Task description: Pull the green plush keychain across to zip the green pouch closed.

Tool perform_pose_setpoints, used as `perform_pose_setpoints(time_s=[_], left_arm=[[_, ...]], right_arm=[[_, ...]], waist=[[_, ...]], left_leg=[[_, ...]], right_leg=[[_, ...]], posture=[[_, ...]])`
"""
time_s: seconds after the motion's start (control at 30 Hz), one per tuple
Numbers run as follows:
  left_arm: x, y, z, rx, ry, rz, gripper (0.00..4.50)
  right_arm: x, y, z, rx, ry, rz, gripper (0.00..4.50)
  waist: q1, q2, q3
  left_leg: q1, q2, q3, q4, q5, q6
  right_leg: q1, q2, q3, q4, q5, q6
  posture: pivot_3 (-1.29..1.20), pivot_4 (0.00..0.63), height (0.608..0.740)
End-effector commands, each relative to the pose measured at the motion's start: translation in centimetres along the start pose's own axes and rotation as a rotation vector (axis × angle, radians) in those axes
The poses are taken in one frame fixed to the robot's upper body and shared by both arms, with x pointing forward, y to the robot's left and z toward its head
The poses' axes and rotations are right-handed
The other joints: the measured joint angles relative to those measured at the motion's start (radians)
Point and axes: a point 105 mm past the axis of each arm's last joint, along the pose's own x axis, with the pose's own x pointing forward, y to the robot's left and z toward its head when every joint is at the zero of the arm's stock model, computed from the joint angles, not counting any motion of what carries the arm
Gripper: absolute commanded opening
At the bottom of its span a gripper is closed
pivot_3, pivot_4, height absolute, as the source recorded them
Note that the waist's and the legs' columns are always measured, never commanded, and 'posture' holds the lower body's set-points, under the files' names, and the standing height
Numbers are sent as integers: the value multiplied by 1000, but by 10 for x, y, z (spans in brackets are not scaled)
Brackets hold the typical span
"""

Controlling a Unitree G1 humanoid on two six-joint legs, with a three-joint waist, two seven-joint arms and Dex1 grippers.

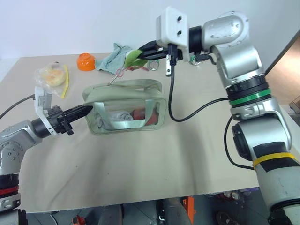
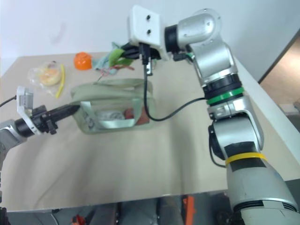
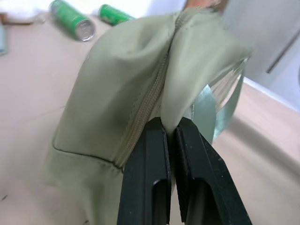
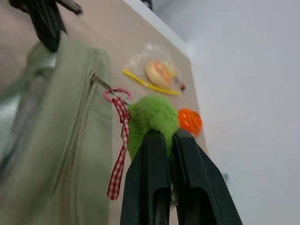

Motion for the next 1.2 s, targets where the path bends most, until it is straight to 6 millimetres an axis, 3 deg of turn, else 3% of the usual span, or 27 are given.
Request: perform_pose_setpoints(time_s=[0.03,0.13,0.23,0.57,0.7,0.8,1.0,1.2], left_arm=[[0,1,1,-1,2,3,0],[1,0,1,-2,1,3,0],[1,-2,2,-2,1,3,0],[-4,-5,3,-2,0,16,0],[-3,-6,6,0,-3,14,0],[-4,-6,6,0,-3,14,0],[-3,-9,5,-5,-4,15,0],[-3,-12,5,-9,-7,20,0]], right_arm=[[3,4,19,-42,-68,-15,40],[6,19,14,-46,-59,29,40],[-3,16,6,-29,-38,11,40],[-78,12,-66,-36,306,-74,40],[-112,24,-99,0,456,-111,40],[-123,39,-117,22,523,-114,40],[-121,54,-141,46,584,-227,40],[-67,123,-146,108,500,-69,40]], waist=[[0,0,0],[0,0,0],[0,0,0],[1,0,0],[2,0,0],[1,0,0],[1,0,0],[2,-1,0]], left_leg=[[0,0,0,0,0,0],[1,0,0,-1,0,0],[0,0,0,1,0,0],[1,0,1,0,0,0],[1,0,1,0,0,0],[1,0,2,1,0,0],[1,0,2,1,0,0],[1,0,2,1,0,0]], right_leg=[[0,0,0,0,0,0],[0,0,0,0,1,1],[0,0,0,0,1,1],[0,0,1,0,-1,-2],[0,0,2,0,-1,-2],[0,0,2,-1,-1,-2],[0,0,3,0,0,-1],[1,0,3,-1,0,-1]], posture=[[0,150,740],[0,150,740],[0,150,740],[0,150,740],[0,150,740],[0,150,740],[0,150,740],[0,150,740]])
